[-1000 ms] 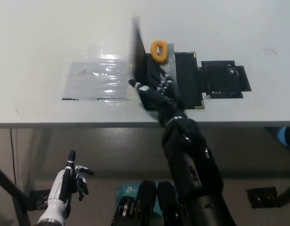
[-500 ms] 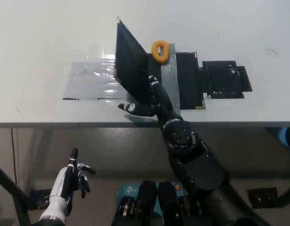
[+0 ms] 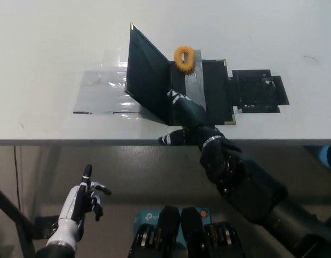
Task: The robot uses its right hand to push the cover of the diary kept in the middle of the desk towards the left to open it
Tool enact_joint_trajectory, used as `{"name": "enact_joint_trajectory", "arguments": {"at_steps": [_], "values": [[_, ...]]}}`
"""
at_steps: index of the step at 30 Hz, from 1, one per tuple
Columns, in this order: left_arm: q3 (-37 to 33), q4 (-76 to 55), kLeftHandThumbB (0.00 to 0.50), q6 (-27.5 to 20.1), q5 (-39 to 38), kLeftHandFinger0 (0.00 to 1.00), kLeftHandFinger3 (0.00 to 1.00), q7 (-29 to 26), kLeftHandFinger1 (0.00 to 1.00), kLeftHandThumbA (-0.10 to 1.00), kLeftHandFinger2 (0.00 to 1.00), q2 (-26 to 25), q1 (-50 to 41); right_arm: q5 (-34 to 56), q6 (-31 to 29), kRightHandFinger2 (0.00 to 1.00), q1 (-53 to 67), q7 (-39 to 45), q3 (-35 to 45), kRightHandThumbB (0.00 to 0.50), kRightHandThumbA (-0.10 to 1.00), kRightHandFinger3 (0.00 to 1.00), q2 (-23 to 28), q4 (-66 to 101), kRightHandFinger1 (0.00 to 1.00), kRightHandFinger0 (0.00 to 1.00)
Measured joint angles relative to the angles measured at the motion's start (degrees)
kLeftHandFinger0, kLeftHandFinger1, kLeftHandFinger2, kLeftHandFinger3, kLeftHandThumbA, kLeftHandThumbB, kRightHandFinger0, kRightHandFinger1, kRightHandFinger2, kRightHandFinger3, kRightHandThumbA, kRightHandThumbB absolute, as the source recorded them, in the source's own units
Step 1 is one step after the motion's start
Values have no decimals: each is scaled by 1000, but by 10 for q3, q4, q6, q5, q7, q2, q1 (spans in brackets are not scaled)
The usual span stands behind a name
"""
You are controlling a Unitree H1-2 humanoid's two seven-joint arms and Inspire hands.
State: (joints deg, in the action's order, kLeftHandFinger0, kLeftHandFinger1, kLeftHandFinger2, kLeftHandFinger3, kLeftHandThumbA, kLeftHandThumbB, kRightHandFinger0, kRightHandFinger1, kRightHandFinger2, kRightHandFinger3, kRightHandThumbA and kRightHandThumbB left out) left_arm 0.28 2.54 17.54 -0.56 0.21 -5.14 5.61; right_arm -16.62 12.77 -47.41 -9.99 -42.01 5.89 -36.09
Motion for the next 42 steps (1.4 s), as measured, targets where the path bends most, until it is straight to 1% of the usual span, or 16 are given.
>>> {"name": "enact_joint_trajectory", "arguments": {"at_steps": [2,7,10,11,15,18,23,24,25,27,28,29,32,33,34,42], "values": [[-3,0,489,0,0,149,300,3,154,1000,75,-2,6,-27,1,1000,-7,10,-26,378,1000,1000,5,0,1000,1000],[-5,1,457,3,0,111,294,7,139,1000,72,-2,15,-75,3,1000,-16,36,-48,375,1000,1000,5,9,992,791],[-6,3,464,3,0,100,289,9,123,1000,61,-2,15,-89,2,1000,-14,56,-46,356,1000,1000,5,15,1000,919],[-6,4,469,2,0,100,282,10,119,1000,58,-2,15,-93,2,1000,-14,62,-45,364,1000,1000,6,17,1000,864],[-5,5,464,3,0,127,305,10,133,1000,83,-2,13,-106,1,1000,-14,84,-34,351,1000,1000,10,28,1000,998],[-3,5,471,3,-1,126,321,11,141,1000,89,-2,8,-107,0,1000,-7,97,-16,356,1000,1000,17,61,1000,919],[-1,5,500,2,-1,180,300,10,168,1000,114,-1,-4,-106,1,1000,13,133,20,344,1000,1000,45,160,1000,1000],[0,5,483,2,-1,199,320,10,167,1000,112,-1,-7,-104,4,1000,15,141,29,302,1000,1000,49,180,988,909],[0,5,484,2,-1,201,322,10,167,1000,112,-1,-11,-99,7,1000,18,152,40,304,1000,1000,54,201,973,886],[0,5,485,1,-1,170,344,10,156,1000,101,0,-17,-87,16,907,23,172,70,307,1000,1000,61,241,825,687],[0,5,483,1,-1,162,355,10,157,1000,110,1,-20,-79,26,1000,25,179,88,239,1000,1000,63,261,981,826],[1,5,487,1,-1,150,362,10,163,1000,125,2,-23,-69,38,1000,27,191,109,272,1000,1000,64,284,1000,1000],[2,5,500,1,-1,78,333,10,156,1000,149,4,-27,-32,67,1000,35,222,179,317,1000,1000,63,351,1000,1000],[2,5,500,2,-1,59,322,10,147,1000,141,4,-28,-22,72,1000,36,228,199,275,1000,1000,62,362,1000,1000],[3,5,500,2,-1,64,313,10,142,1000,110,5,-28,-11,77,1000,37,235,218,247,1000,1000,62,373,1000,1000],[4,5,500,2,-2,173,328,10,155,1000,84,5,-29,86,95,1000,81,241,309,257,1000,1000,100,441,1000,1000]]}}
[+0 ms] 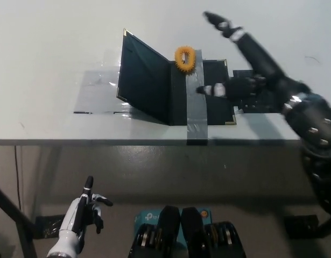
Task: The robot uses its right hand to push the cover of the diary kept in the middle of the desk towards the left to open it
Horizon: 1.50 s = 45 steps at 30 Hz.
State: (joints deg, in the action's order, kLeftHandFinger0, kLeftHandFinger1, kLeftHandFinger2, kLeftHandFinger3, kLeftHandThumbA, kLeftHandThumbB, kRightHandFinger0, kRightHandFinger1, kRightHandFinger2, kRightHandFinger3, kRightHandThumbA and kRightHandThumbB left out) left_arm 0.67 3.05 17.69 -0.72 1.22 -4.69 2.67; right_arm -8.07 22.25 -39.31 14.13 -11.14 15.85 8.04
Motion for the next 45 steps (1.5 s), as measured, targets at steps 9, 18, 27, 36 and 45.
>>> {"name": "enact_joint_trajectory", "arguments": {"at_steps": [9,18,27,36,45], "values": [[15,0,500,0,0,111,326,-1,153,1000,117,0,-4,102,17,1000,154,-29,147,179,1000,1000,9,104,1000,959],[44,-4,500,-5,0,100,322,-9,136,1000,123,0,-11,168,-22,948,352,-65,339,176,1000,966,-73,102,954,861],[48,-4,500,-5,0,85,312,-13,137,1000,124,1,-11,171,-97,927,400,-78,357,127,1000,929,-93,-2,949,853],[54,-6,500,-7,0,56,322,-14,123,1000,122,1,-11,168,-177,821,406,-100,372,152,1000,839,-95,-130,757,636],[57,-6,500,-11,0,56,316,-14,121,1000,114,1,-10,174,-217,764,405,-119,376,233,1000,806,-92,-205,630,471]]}}
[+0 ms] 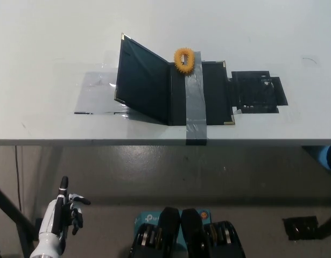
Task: The robot uses its right hand to push the cover of the diary kept in the middle of the desk towards the left to open it
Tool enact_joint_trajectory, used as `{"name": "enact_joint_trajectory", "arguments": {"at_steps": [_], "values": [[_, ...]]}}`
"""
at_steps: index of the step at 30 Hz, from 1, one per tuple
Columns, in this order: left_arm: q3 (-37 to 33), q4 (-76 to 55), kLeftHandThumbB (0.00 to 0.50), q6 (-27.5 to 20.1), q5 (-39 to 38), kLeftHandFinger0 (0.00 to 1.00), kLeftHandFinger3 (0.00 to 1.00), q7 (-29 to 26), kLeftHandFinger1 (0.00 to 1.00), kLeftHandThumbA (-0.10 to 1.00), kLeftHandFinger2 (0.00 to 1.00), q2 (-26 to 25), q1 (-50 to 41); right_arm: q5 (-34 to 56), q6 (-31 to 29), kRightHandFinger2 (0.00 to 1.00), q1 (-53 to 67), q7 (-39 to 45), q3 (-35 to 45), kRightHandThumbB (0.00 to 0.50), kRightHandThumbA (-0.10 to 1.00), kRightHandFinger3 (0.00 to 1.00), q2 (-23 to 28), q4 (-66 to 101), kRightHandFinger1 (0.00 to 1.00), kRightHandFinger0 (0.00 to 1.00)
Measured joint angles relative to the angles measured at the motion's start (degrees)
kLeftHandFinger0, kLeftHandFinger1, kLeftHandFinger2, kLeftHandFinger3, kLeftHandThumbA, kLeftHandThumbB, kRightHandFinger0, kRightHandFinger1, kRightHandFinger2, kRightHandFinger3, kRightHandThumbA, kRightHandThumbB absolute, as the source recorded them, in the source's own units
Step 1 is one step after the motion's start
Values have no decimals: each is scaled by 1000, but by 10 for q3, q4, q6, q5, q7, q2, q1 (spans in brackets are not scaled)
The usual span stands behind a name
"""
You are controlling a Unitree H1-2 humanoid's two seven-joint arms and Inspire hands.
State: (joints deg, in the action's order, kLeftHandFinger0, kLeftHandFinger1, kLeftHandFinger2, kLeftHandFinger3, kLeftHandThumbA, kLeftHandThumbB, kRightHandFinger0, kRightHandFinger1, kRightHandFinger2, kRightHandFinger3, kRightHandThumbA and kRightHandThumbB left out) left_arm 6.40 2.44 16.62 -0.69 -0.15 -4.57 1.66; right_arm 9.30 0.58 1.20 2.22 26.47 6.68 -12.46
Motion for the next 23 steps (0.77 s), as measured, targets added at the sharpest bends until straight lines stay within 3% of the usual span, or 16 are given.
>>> {"name": "enact_joint_trajectory", "arguments": {"at_steps": [5,9,10,11,14,15,17,18,23], "values": [[2,-3,500,-1,-1,38,322,0,118,1000,130,0,-1,2,1,709,-2,-5,-4,205,1000,786,9,-7,611,462],[3,-5,500,-1,0,73,311,0,125,1000,131,0,-2,10,8,693,-6,-12,-2,235,1000,779,10,-7,592,450],[3,-6,499,-1,0,76,314,0,120,1000,123,0,-2,11,9,692,-8,-13,-2,281,1000,777,10,-7,585,445],[3,-8,500,-1,0,76,317,0,119,1000,122,0,-2,12,9,688,-9,-13,-3,280,1000,778,11,-8,582,437],[5,-14,495,-1,-1,100,340,0,152,1000,137,1,-3,11,10,679,-11,-15,-7,253,1000,773,14,-9,571,421],[6,-15,471,-1,-1,99,341,0,152,1000,135,1,-3,11,10,675,-11,-15,-8,242,1000,776,15,-10,569,422],[8,-16,485,-1,-2,114,324,0,149,1000,121,2,-4,10,11,657,-11,-17,-12,220,1000,760,18,-10,542,391],[8,-16,496,-1,-2,123,302,0,147,1000,109,2,-4,10,11,644,-11,-18,-13,226,1000,749,19,-11,527,372],[11,-16,459,-1,-4,102,299,0,135,1000,107,3,-4,10,13,614,-14,-24,-16,212,1000,737,21,-12,495,338]]}}
